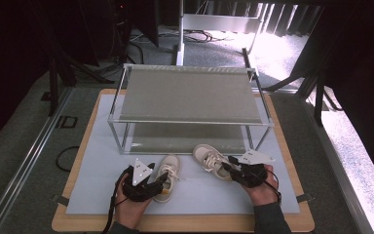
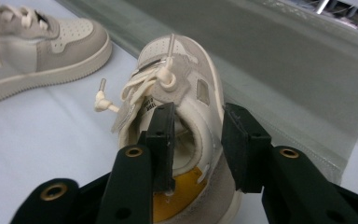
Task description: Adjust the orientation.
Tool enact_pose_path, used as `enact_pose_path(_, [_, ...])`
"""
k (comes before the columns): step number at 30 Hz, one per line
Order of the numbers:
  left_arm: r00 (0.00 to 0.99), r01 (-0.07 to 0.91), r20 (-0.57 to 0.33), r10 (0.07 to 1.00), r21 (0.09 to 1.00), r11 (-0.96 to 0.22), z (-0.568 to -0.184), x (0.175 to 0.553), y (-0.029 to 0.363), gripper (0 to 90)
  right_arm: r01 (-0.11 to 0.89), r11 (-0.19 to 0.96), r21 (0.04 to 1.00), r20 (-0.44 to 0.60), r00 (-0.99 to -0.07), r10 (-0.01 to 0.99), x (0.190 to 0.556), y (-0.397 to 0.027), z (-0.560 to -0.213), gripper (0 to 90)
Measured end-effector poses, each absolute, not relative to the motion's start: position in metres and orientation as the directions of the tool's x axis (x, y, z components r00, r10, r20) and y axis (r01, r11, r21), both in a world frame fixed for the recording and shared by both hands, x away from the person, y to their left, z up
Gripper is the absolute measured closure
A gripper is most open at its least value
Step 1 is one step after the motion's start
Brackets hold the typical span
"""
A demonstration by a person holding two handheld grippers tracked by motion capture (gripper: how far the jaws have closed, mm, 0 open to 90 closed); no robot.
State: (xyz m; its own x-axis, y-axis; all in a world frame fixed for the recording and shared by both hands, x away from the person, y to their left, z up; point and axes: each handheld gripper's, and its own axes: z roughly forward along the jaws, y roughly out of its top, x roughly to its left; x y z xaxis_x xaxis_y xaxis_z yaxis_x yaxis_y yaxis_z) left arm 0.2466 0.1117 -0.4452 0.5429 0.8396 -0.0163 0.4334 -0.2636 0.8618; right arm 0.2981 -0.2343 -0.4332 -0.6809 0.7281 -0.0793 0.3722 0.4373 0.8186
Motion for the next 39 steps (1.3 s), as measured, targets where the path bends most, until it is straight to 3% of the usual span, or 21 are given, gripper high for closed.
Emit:
enact_pose_path(3, [0.541, 0.434, -0.016, 0.841, 0.862, -0.263, -0.445, 0.247, 0.112, 43.0, 0.391, 0.426, 0.816, -0.051, -0.686, 0.726, 0.304, -0.238, -0.433, 64.5])
enact_pose_path(6, [0.542, 0.434, -0.014, 0.84, 0.861, -0.265, -0.446, 0.246, 0.112, 43.0, 0.406, 0.434, 0.804, -0.045, -0.687, 0.725, 0.308, -0.239, -0.432, 57.4])
enact_pose_path(8, [0.543, 0.432, -0.013, 0.839, 0.861, -0.267, -0.445, 0.246, 0.112, 43.0, 0.415, 0.466, 0.782, -0.097, -0.657, 0.748, 0.308, -0.237, -0.435, 56.8])
enact_pose_path(11, [0.545, 0.429, -0.013, 0.839, 0.863, -0.265, -0.445, 0.245, 0.112, 43.0, 0.425, 0.426, 0.798, -0.045, -0.664, 0.747, 0.307, -0.242, -0.436, 54.3])
enact_pose_path(16, [0.546, 0.419, -0.011, 0.838, 0.87, -0.261, -0.443, 0.244, 0.113, 43.0, 0.431, 0.408, 0.805, -0.03, -0.657, 0.753, 0.303, -0.246, -0.436, 44.9])
enact_pose_path(20, [0.546, 0.415, -0.014, 0.838, 0.873, -0.256, -0.442, 0.244, 0.114, 43.1, 0.405, 0.426, 0.809, -0.039, -0.687, 0.726, 0.296, -0.25, -0.441, 29.2])
enact_pose_path(23, [0.548, 0.411, -0.012, 0.836, 0.875, -0.257, -0.443, 0.243, 0.115, 43.0, 0.396, 0.453, 0.799, -0.063, -0.694, 0.718, 0.297, -0.249, -0.447, 26.1])
enact_pose_path(29, [0.558, 0.413, -0.012, 0.83, 0.871, -0.265, -0.446, 0.24, 0.117, 43.0, 0.438, 0.471, 0.765, -0.069, -0.672, 0.737, 0.304, -0.24, -0.46, 26.8])
enact_pose_path(39, [0.55, 0.408, -0.013, 0.835, 0.877, -0.255, -0.445, 0.24, 0.121, 42.9, 0.451, 0.464, 0.763, -0.109, -0.617, 0.78, 0.28, -0.223, -0.455, 32.3])
